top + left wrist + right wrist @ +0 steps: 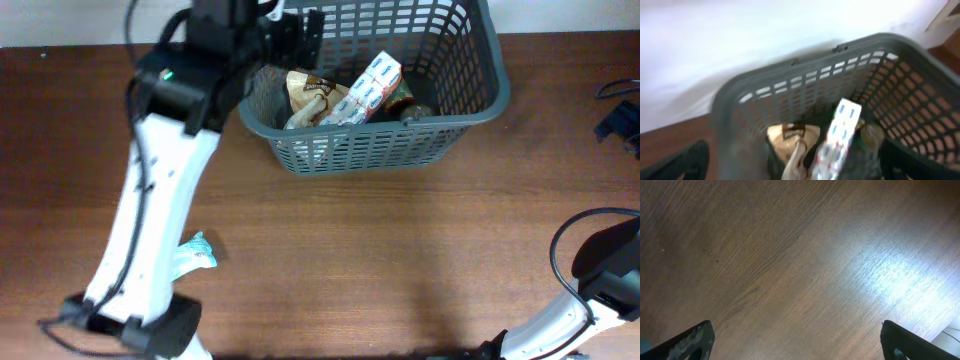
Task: Pack container
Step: 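Drop the snack bag into the basket by opening the left gripper, then move the left gripper down onto the mint-green packet and grasp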
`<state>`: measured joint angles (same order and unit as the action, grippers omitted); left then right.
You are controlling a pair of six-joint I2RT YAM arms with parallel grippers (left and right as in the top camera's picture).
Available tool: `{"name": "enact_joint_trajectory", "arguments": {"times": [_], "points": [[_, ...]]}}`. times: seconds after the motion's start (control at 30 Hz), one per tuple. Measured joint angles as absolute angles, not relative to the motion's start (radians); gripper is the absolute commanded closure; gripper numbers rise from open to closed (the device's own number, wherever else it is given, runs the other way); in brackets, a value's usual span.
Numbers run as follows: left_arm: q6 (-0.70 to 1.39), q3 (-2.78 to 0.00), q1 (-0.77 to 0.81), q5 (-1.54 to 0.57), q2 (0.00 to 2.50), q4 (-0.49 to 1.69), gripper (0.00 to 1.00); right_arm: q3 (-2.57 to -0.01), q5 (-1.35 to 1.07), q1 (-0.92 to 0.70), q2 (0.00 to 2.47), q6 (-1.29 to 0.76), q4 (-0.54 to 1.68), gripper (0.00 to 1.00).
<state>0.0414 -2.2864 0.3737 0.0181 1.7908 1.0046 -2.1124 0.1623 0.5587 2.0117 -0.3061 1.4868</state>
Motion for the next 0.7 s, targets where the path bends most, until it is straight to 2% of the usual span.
{"name": "enact_joint_trajectory", "arguments": {"times": [0.13,0.33,0.5,0.7], "points": [[0.093,-2.291,0.368,0.097,1.739,1.073,0.0,-2.112,0.162,0.559,2.012,-0.306,1.487,0.01],[0.343,-2.291,0.286,0.183,1.731,1.185,0.0,-2.112,0.162,0.559,2.012,-0.306,1.487,0.01],[0.659,-2.291,0.162,0.218,1.731,1.338,0.0,-2.112,0.162,0.559,2.012,-0.306,1.486,0.01],[1.176,-2.289,0.029,0.228,1.731,1.651,0.01,-2.112,0.162,0.559,2.012,-0.306,1.487,0.01]]}}
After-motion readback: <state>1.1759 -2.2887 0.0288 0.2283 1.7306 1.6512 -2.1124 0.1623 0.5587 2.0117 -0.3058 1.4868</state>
